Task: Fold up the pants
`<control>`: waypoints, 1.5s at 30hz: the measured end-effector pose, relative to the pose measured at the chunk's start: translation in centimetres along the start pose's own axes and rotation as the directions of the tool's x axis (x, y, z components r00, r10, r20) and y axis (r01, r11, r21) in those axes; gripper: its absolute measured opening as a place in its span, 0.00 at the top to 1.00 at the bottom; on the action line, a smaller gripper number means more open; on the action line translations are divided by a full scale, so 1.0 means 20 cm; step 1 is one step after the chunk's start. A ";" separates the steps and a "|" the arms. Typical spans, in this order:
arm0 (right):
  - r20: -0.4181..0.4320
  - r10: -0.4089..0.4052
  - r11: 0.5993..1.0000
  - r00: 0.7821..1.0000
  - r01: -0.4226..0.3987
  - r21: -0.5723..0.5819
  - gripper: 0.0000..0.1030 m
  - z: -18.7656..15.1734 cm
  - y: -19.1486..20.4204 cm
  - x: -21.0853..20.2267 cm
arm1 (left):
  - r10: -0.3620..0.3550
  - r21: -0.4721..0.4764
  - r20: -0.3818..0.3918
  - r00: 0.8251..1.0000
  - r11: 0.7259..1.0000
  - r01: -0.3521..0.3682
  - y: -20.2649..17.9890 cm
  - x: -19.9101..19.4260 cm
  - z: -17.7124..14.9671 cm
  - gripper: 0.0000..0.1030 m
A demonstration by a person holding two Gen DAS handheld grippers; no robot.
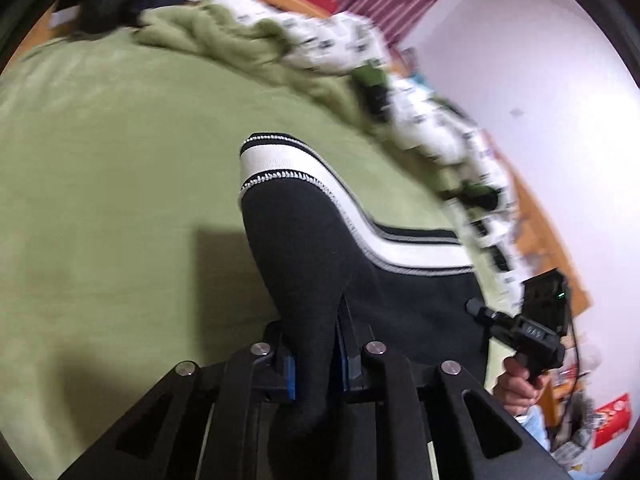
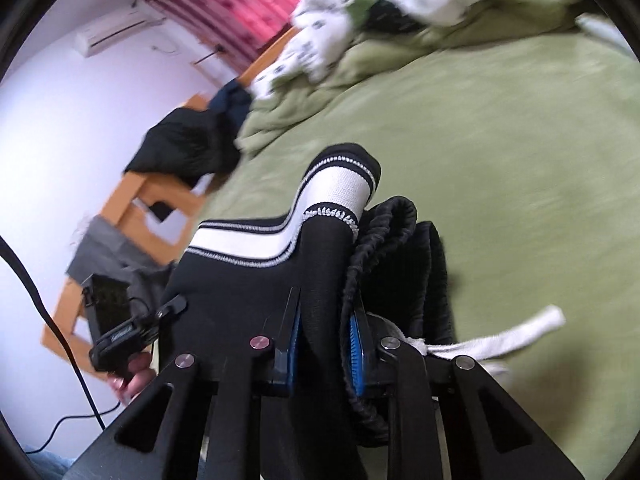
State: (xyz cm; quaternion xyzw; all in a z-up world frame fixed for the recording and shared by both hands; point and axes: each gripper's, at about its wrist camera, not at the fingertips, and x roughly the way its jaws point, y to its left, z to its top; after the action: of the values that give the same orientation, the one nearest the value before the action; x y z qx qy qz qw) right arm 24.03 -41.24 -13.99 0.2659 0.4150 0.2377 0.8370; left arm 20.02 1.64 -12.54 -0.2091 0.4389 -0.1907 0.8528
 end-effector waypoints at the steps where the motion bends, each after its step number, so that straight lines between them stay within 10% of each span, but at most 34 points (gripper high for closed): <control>1: -0.008 0.002 1.000 1.000 -0.002 -0.004 0.80 -0.02 0.02 0.07 | 0.054 -0.013 -0.045 0.998 0.998 -0.055 0.06 0.03 -0.02 0.80; 4: 0.013 -0.124 0.992 0.992 0.125 -0.036 0.74 -0.08 0.01 0.25 | 0.188 -0.012 -0.105 0.976 0.982 -0.190 0.16 0.11 -0.09 0.66; 8: -0.014 -0.232 0.969 0.973 0.230 -0.092 0.66 -0.14 -0.03 0.29 | 0.191 -0.010 -0.025 0.981 0.982 -0.191 0.20 0.05 -0.16 0.51; 13: 0.047 -0.455 0.836 0.889 0.445 -0.320 0.62 -0.14 0.24 0.19 | 0.177 -0.008 0.020 0.984 0.984 -0.176 0.19 0.00 -0.11 0.44; 19: 0.097 -0.438 0.831 0.893 0.444 -0.335 0.53 0.00 0.27 0.27 | 0.166 -0.024 0.027 0.986 0.986 -0.165 0.18 0.01 -0.05 0.43; 21: 0.052 -0.475 0.825 0.878 0.465 -0.321 0.68 0.04 0.20 0.40 | 0.174 -0.007 0.036 0.984 0.985 -0.174 0.15 0.00 -0.05 0.43; 23: 0.042 -0.418 0.865 0.907 0.412 -0.287 0.85 0.06 0.16 0.43 | 0.185 0.032 0.045 0.982 0.982 -0.186 0.12 -0.02 -0.06 0.43; 27: 0.113 -0.291 0.907 0.950 0.311 -0.282 0.87 0.05 0.21 0.21 | 0.166 0.081 0.082 0.983 0.982 -0.173 0.07 -0.07 -0.07 0.43; 31: 0.055 -0.421 0.873 0.905 0.421 -0.246 0.85 0.02 0.04 0.35 | 0.114 0.099 0.089 0.989 0.988 -0.123 -0.01 -0.03 -0.03 0.43; 34: 0.066 -0.445 0.861 0.893 0.447 -0.243 0.65 0.05 0.07 0.29 | 0.133 0.159 0.114 0.985 0.976 -0.150 -0.09 0.00 0.01 0.43; 39: 0.172 -0.396 0.868 0.902 0.429 -0.252 0.65 0.12 0.27 0.19 | 0.111 0.188 0.151 0.982 0.972 -0.139 -0.19 0.13 0.15 0.43; 43: 0.182 -0.375 0.833 0.909 0.417 -0.363 0.66 0.13 0.37 0.38 | 0.220 0.191 0.104 0.970 0.953 -0.236 -0.15 0.39 0.19 0.41; 45: 0.164 -0.460 0.775 0.873 0.485 -0.406 0.66 0.12 0.30 0.55 | 0.248 0.184 0.071 0.966 0.949 -0.257 -0.11 0.49 0.17 0.42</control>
State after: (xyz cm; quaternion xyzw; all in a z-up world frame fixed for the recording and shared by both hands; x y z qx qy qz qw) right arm 30.88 -30.65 -15.13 -0.0340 0.3812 0.0991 0.9185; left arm 27.72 -4.53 -16.16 -0.0724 0.4217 -0.1163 0.8963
